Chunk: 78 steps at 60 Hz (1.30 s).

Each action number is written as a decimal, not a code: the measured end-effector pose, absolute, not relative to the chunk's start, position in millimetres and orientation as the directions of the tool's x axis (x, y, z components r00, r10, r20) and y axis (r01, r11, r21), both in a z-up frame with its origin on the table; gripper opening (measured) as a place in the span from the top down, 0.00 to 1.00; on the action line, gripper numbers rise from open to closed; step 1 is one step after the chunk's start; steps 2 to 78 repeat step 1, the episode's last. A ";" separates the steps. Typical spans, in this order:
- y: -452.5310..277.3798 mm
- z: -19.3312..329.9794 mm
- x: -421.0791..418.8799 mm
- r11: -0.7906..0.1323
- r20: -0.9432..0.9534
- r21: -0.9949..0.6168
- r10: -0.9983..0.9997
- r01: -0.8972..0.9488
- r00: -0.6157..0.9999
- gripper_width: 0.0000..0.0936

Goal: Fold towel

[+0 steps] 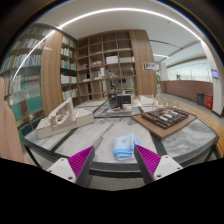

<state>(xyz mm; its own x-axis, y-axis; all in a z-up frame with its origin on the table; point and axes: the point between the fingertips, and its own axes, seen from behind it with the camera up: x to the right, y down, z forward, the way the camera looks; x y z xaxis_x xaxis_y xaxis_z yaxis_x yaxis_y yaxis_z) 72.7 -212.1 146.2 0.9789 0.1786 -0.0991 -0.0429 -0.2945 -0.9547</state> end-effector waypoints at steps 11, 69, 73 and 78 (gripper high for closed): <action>-212.7 145.2 71.2 -0.300 -0.117 -0.952 0.184 -0.057 0.976 0.12; -212.7 145.2 71.2 -0.300 -0.117 -0.952 0.184 -0.057 0.976 0.12; -212.7 145.2 71.2 -0.300 -0.117 -0.952 0.184 -0.057 0.976 0.12; -212.7 145.2 71.2 -0.300 -0.117 -0.952 0.184 -0.057 0.976 0.12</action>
